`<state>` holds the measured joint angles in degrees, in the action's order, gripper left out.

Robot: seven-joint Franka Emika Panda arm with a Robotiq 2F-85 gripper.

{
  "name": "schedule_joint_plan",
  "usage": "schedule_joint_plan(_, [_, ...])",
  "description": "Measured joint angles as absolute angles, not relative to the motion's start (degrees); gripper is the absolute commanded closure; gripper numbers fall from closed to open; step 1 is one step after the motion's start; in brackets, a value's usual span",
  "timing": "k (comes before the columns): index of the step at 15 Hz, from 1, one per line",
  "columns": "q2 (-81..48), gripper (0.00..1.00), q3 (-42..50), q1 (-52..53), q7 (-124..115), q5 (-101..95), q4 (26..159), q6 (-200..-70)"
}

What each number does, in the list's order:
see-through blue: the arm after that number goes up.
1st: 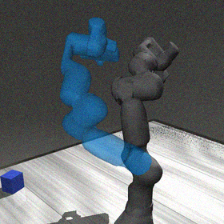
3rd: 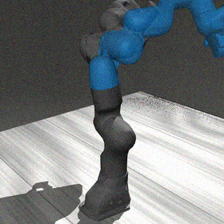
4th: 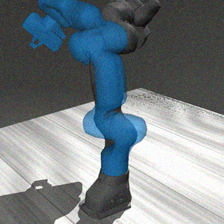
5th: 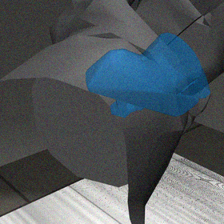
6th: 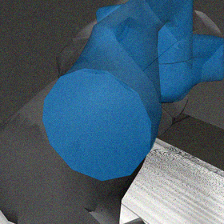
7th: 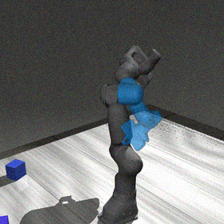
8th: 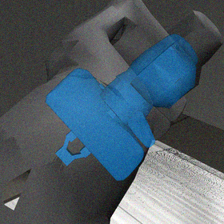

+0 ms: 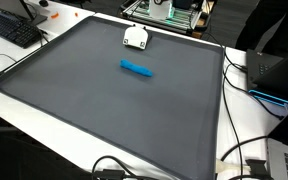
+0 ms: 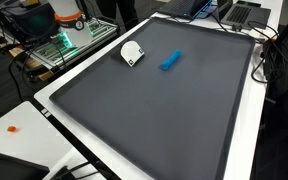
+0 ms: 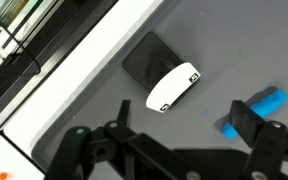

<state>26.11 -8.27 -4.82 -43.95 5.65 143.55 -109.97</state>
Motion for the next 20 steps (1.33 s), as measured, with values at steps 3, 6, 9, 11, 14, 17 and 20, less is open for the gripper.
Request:
schedule_joint_plan(3, [25.3, 0.0, -8.3, -4.6, -49.5, 11.0, 147.2, -116.1])
schedule_joint_plan(6, [24.2, 0.0, -8.1, -3.9, -52.5, 17.1, 151.5, -125.4])
schedule_joint_plan(9, [24.2, 0.0, -7.9, -2.5, -52.5, 19.8, 153.7, -129.2])
schedule_joint_plan(11, [24.3, 0.0, -7.8, -2.4, -52.5, 19.9, 153.7, -129.3])
schedule_joint_plan(14, [23.9, 0.0, -7.6, -2.5, -52.5, 19.7, 153.7, -129.7])
schedule_joint_plan(17, [22.1, 0.0, -7.1, -2.5, -52.6, 19.7, 154.2, -132.0])
schedule_joint_plan(20, [20.0, 0.0, -6.1, -2.5, -52.6, 19.8, 154.9, -133.9])
